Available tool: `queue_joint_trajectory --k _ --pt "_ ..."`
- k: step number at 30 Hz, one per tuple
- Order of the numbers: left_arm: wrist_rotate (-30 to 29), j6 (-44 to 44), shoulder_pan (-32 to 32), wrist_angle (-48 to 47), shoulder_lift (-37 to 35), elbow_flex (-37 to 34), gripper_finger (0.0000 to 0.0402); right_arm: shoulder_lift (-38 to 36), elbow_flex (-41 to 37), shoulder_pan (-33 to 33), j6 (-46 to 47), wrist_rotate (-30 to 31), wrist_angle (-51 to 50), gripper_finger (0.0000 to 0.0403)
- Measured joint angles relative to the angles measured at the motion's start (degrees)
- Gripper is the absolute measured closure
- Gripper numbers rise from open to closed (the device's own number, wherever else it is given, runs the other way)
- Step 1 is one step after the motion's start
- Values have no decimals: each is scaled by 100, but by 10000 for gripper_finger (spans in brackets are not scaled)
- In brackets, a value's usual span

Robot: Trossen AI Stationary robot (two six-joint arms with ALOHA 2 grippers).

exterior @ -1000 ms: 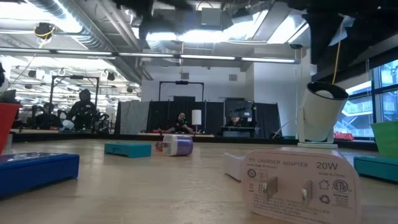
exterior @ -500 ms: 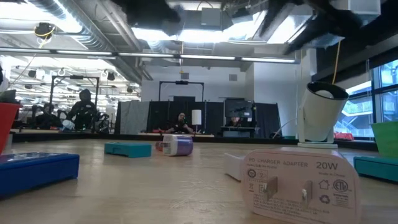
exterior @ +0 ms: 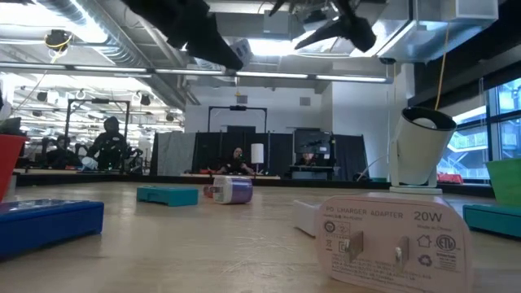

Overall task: Pick & Place Office items
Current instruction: Put the light blue power adapter into the green bin

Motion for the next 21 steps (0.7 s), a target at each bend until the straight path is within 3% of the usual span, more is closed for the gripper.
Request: queue_joint_trajectory --k 6,15,21 --pt "-72 325 -66 688 132 -2 121 218 -6 -398 -258 -1035 377 98" --pt "5 640 44 871 99 -2 121 561 -6 -562 -1244 -1296 1495 94" --pt "8 977 43 911 101 -2 121 752 -4 -673 -1110 -1585 1600 120"
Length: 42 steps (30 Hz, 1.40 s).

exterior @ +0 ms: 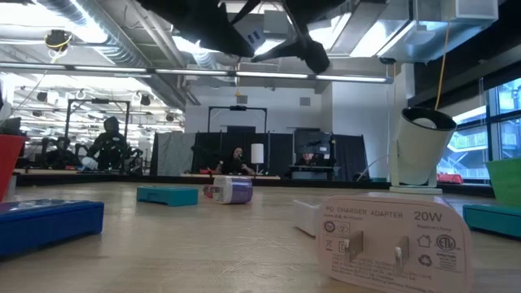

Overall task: Pick & Place Office items
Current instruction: Put the light blue power adapter into the green bin

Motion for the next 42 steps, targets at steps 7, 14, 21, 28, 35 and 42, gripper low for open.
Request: queue_joint_trajectory --k 7,14,21,28,35,42 --pt "-56 741 -113 186 0 0 121 72 2 4 6 -144 55 200" --pt "-112 988 -145 220 0 0 120 72 4 -5 154 -161 79 283" --pt "-241 895 -239 277 0 0 106 25 11 -21 6 -370 44 283" --pt "17 144 -206 406 3 -2 84 -95 9 -135 -178 -700 -644 283" --pt "-142 -373 -194 374 -2 0 85 -757 -2 -182 -323 -658 -2530 284" --pt "-211 -526 -192 170 -2 -2 86 -1720 7 293 461 -346 -5013 284"
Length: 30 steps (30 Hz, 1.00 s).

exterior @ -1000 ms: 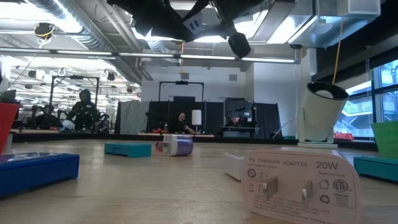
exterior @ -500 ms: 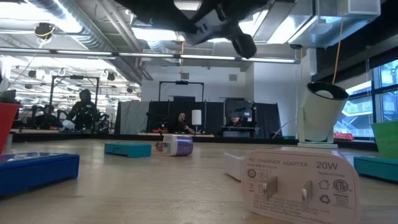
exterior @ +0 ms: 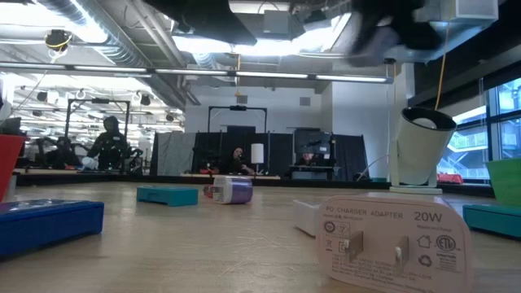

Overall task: Pick & Place Office items
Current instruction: Put the light blue power adapter into the green bin

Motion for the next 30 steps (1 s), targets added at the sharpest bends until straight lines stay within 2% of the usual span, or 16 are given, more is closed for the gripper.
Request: queue_joint_trajectory --k 5,8,13,20,30 --pt "-176 10 4 -67 0 0 86 -262 -21 692 1348 191 -1386 279" --pt "-425 222 4 -92 0 1 86 -245 -238 1118 2033 -40 -1711 280" --pt "-427 717 -7 -90 0 0 86 -225 -794 1689 3223 -440 -1730 280" --pt "-393 766 -7 -90 0 0 86 -225 -1383 2287 4664 -738 -1656 280" --pt "-384 767 -7 -90 0 1 86 -225 -2059 2488 5822 -646 -1438 279"
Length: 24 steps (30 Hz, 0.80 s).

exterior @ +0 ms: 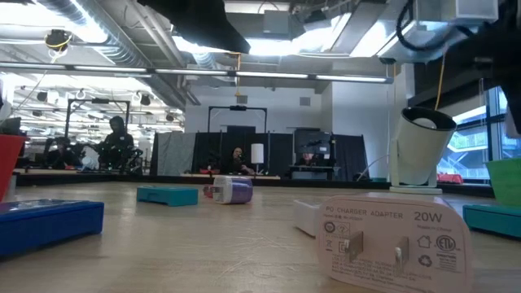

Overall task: Pick & Place Office items
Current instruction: Put the light blue power adapter into the green bin

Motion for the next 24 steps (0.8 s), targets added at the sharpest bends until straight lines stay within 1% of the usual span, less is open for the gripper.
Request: queue_joint_trajectory --k 6,19,24 --pt "185 2 0 0 0 -1 86 0 -367 -2 552 153 58 279" --pt "1466 0 0 2 0 0 86 1 -430 -2 931 559 257 279" --pt "1928 0 0 2 0 -1 86 156 -430 -2 942 599 267 278"
